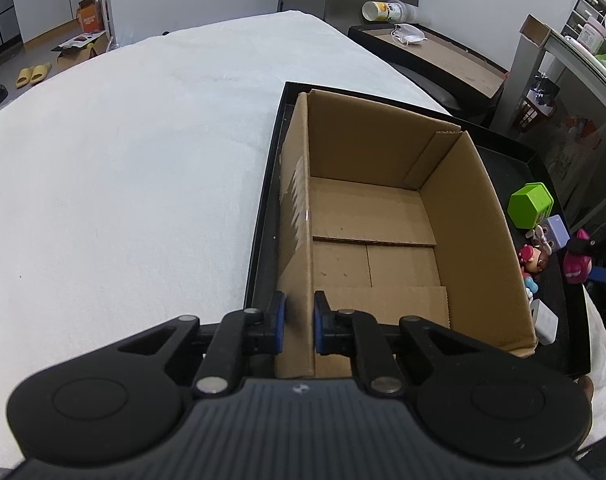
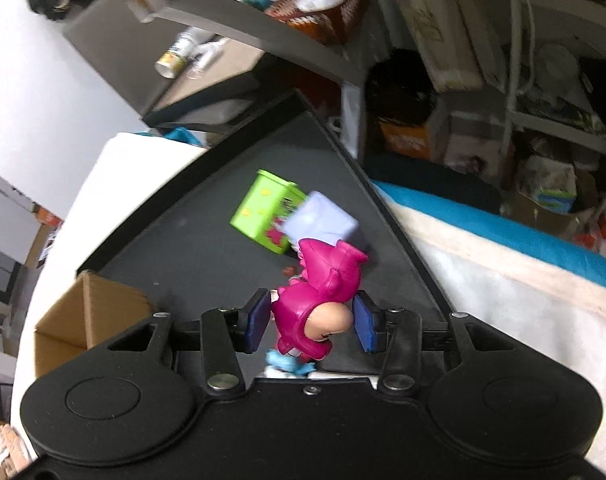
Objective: Organize rigid objects
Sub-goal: 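Close the right gripper on the pink dinosaur and lift it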
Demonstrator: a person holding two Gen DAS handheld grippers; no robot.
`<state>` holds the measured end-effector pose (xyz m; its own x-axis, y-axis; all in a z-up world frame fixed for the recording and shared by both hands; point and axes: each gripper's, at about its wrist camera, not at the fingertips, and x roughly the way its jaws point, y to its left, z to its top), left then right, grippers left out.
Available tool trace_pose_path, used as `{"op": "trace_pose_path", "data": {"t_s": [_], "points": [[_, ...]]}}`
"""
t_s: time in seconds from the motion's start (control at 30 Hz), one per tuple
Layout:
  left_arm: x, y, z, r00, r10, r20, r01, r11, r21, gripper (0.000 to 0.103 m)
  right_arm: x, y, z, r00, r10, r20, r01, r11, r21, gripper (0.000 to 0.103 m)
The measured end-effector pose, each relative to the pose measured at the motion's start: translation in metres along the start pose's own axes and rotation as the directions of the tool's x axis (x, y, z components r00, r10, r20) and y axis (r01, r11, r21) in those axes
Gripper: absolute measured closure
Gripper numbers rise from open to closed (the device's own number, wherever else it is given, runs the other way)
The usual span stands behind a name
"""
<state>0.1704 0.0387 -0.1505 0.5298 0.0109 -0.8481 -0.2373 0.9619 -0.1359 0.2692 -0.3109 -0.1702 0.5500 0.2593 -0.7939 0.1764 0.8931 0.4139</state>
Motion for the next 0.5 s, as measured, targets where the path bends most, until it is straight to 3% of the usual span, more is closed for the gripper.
{"op": "trace_pose_path", "data": {"t_s": [0.3,0.5], "points": [[0.002,-0.010,0.003,1.000,0.000,0.022,-0.001,0.999,0.050,0.090,-0.012,0.021,-0.003,0.993,0.112,0.028,-0.109,0.990,-0.086,0.059],[0.004,-0.017,0.006,1.000,-0.008,0.028,0.006,0.997,0.083,0.090,-0.024,0.035,-0.002,0.972,0.228,0.060,-0.219,0.967,-0.132,0.059]]}}
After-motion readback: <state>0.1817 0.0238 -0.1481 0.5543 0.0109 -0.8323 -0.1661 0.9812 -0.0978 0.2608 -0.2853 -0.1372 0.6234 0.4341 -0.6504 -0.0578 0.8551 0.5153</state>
